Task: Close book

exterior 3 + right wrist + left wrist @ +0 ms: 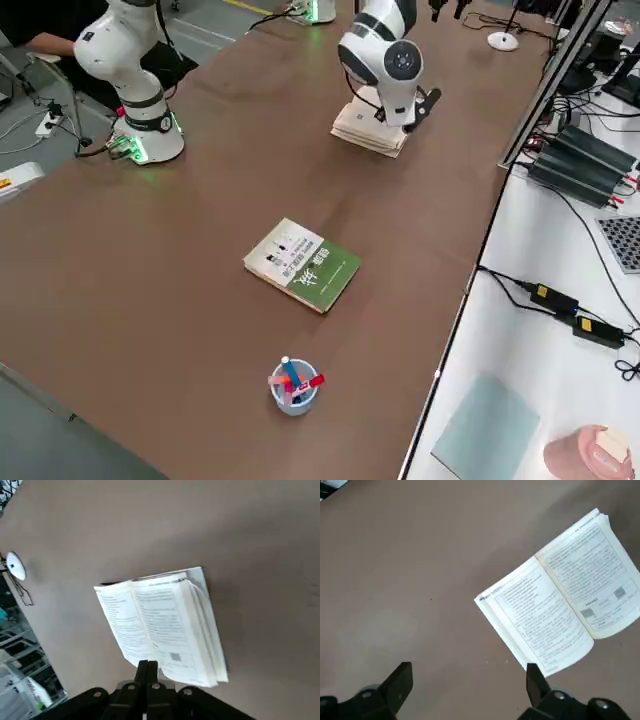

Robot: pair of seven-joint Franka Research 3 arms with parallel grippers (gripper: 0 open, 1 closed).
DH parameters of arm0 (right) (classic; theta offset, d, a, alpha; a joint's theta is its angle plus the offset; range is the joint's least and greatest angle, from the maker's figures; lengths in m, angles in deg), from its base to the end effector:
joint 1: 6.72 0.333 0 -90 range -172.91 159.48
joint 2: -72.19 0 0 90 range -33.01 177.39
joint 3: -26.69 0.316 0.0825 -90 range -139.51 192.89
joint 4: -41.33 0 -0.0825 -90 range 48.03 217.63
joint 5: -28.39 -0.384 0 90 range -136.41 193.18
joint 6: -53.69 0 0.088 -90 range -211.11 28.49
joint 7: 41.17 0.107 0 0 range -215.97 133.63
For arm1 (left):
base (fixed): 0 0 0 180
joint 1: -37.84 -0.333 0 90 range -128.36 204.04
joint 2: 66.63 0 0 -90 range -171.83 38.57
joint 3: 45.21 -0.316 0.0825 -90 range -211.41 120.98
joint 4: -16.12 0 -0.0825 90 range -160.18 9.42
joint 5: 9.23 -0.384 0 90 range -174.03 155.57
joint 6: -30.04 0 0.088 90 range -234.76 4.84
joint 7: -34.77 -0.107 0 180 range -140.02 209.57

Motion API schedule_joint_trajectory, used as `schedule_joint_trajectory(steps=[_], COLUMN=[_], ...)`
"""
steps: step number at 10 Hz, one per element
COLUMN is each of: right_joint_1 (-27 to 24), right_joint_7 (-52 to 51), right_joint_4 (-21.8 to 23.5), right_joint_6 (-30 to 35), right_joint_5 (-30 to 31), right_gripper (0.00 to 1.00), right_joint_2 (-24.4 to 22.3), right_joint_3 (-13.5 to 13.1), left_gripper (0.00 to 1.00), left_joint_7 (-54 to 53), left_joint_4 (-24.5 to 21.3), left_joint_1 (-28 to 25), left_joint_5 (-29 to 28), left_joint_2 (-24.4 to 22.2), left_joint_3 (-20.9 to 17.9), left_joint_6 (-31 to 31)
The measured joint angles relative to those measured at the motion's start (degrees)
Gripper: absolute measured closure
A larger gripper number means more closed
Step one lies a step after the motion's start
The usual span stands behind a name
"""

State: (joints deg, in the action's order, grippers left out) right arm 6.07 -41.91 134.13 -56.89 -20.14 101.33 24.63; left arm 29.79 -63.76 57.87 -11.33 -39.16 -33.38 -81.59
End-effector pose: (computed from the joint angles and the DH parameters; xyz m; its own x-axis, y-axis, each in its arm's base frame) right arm 0.6508 0.1792 0.3326 0.9553 -0.0792 -0.2847 -0.2483 -0.7375 -0.6280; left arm 0.6137 -0.3471 0.4449 0.8071 -0.5836 0.0889 -0.5889 -0.8065 0.0521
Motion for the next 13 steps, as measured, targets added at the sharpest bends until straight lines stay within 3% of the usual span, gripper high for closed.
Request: schedule_joint_trajectory(steps=[5,13], right_joint_1=[1.2,2.6], right_joint_7=[-9.6,-19.0], right_joint_4=[1.0,5.5], right_joint_6=[-1.2,-4.2], right_joint_5=[-8.0,-13.8], right_gripper=[0.99,0.99], right_joint_2=[5.2,6.1], right_joint_3=[-0.1,0.0], left_gripper=[0.00,0.00], left_joint_7=[-0.6,-0.8], left_joint_4=[0.1,0.5], left_joint_1=[0.9,1.3], left_joint_5=[0.0,0.0], left_joint_2=[3.0,7.1], left_joint_3=[0.2,1.6], left_joint_6=[-4.0,-8.0])
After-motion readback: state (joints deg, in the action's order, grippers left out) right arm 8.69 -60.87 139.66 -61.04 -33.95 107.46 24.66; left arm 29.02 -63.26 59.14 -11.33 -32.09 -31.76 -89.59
